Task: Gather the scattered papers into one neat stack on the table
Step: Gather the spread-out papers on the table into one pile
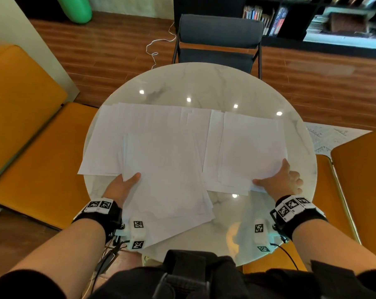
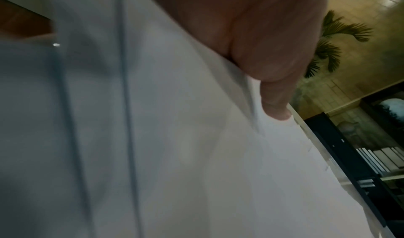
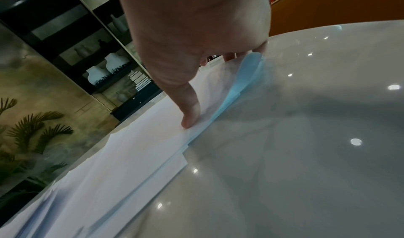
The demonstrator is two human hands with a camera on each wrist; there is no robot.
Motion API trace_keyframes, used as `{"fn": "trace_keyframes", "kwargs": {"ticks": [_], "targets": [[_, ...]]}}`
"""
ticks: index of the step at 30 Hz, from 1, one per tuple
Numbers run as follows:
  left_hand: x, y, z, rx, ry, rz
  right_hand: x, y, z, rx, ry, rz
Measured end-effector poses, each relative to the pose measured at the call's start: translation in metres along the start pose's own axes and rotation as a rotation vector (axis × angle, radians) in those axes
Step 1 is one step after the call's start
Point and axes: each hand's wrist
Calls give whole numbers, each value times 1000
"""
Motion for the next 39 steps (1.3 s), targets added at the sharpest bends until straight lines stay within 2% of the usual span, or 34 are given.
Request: {"fn": "trace_keyframes", "kwargs": {"ticks": [3,5,7,10,12,15,19,22,26,30,36,39], "targets": [[1,0,1,-24,-30,52,1,2,6,-18,-37,82],[0,1,1,-10,-19,29,0,5,10,-19,-101,246],[-2,1,0,26,-10,-8,0,7,11,19,-115,299],[4,4,7,81,-2,-9,3,12,9,61,-41,218],[13,7,21,87,20,10,7,16,8,16,14,233],[13,11,24,117,50,13,19,27,0,-70,73,371],[6,12,17,151,66,-25,36,49,-18,-62,170,649],[3,14,15,168,83,-32,50,58,-31,9,183,878],[-3,13,13,133,157,-107,71,44,-36,266,148,1288],[-6,14,9,136,338,-247,86,10,-56,402,258,1153],[-7,18,9,286,402,-390,85,-40,-91,557,363,667],[-9,17,8,269,372,-365,86,-55,-97,506,491,292]]}}
Point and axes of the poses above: each hand's wrist, its own z-axis towards the middle knuckle, its own y-axis out of the back of the hand, x = y × z, and after that the axes turned 6 degrees about y, right-handed
